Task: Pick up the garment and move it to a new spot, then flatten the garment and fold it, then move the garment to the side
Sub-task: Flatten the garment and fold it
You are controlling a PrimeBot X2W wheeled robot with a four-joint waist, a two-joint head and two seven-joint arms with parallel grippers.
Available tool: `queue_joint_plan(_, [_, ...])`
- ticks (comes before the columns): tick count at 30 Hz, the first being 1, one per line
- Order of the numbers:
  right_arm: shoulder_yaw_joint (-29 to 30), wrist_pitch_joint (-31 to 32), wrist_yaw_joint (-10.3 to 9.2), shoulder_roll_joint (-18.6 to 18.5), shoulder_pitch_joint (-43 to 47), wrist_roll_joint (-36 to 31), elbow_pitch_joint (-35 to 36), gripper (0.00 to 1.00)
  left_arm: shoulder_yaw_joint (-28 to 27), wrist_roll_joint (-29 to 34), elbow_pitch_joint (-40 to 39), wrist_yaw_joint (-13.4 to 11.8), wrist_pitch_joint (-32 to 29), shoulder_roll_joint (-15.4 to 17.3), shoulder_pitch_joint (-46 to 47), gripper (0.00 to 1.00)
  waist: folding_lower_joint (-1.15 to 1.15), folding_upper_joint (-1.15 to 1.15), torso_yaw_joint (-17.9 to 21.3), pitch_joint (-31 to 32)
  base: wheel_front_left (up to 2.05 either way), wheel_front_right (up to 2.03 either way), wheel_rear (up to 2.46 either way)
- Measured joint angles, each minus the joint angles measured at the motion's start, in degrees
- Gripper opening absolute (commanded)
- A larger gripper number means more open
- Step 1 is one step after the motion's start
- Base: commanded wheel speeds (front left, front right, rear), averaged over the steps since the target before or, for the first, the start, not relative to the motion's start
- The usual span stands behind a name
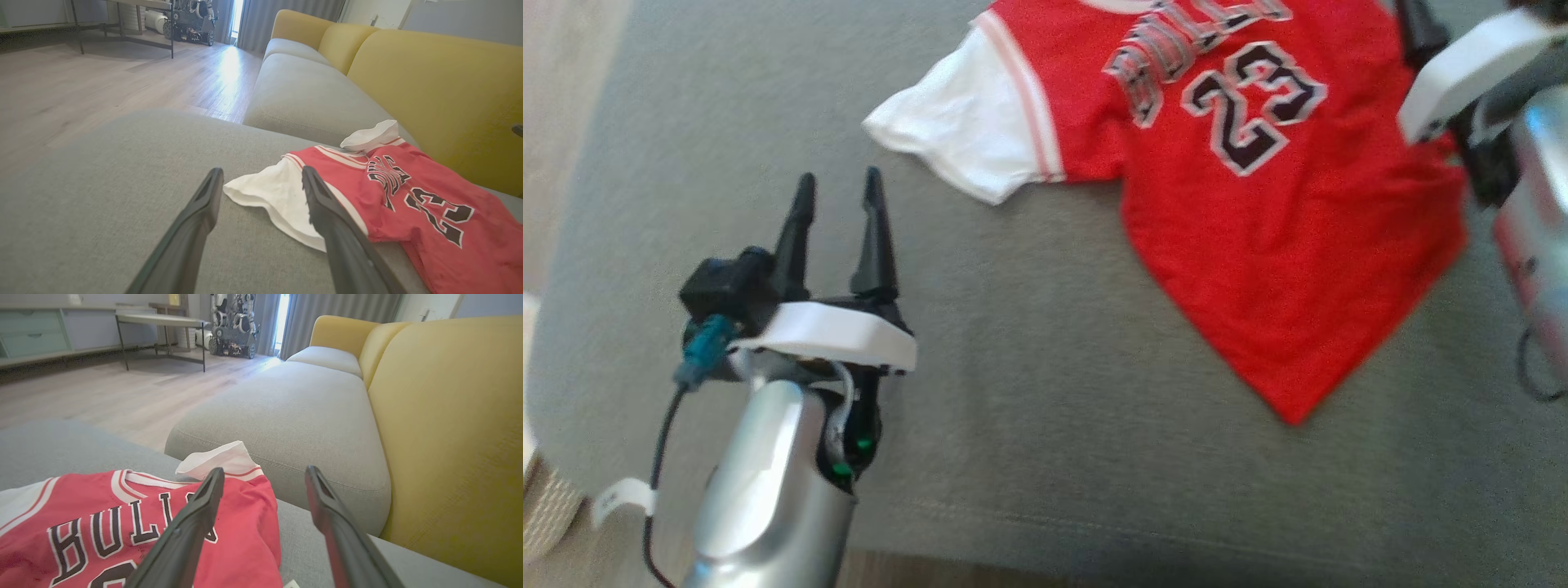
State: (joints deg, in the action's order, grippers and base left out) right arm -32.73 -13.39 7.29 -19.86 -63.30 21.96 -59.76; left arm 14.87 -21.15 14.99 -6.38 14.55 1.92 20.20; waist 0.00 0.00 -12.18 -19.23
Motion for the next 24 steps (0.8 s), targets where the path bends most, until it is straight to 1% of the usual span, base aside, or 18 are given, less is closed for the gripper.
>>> queue_joint_plan(4, [4.93,-0.94,0.00,2.71,7.88,3.05,6.33,1.00,-3.18,1.98,0.24,0.92,0.00,0.02,-0.25,1.00,0.00,0.00,4.40,2.58,0.00,0.00,0.00])
queue_joint_plan(7, [9.18,-0.99,0.00,4.56,17.16,3.14,12.81,1.00,-5.24,2.98,0.32,1.45,0.00,0.01,-1.22,1.00,0.00,0.00,7.52,4.42,0.00,0.00,0.00])
queue_joint_plan(10, [14.70,-0.99,0.00,6.82,27.97,1.37,20.15,1.00,-6.87,3.54,0.55,1.89,0.00,0.01,-2.93,1.00,0.00,0.00,10.31,6.05,0.00,0.00,0.00])
queue_joint_plan(15, [21.67,-0.99,0.00,12.94,44.59,-2.47,30.48,1.00,-8.15,3.94,1.45,2.35,0.00,0.01,-4.47,1.00,0.00,0.00,13.57,8.65,0.00,0.00,0.00])
queue_joint_plan(17, [22.87,-0.99,0.00,14.27,49.22,-3.80,33.52,1.00,-8.31,3.94,1.48,2.37,0.00,0.01,-4.89,1.00,0.00,0.00,14.51,9.42,0.00,0.00,0.00])
queue_joint_plan(20, [24.08,-0.48,0.00,15.41,53.51,-5.00,37.73,1.00,-8.18,3.93,1.71,2.45,0.00,0.00,-4.99,1.00,0.00,0.00,15.34,10.06,0.00,0.00,0.00])
queue_joint_plan(22, [23.81,1.09,0.00,15.66,55.02,-5.49,40.50,1.00,-8.10,3.93,1.71,2.45,0.00,0.00,-4.99,1.00,0.00,0.00,15.41,9.96,0.00,0.00,0.00])
queue_joint_plan(24, [22.28,3.08,0.00,15.81,55.88,-5.80,42.86,1.00,-7.98,3.93,1.74,2.44,0.00,0.01,-5.00,1.00,0.00,0.00,15.35,9.68,0.00,0.00,0.00])
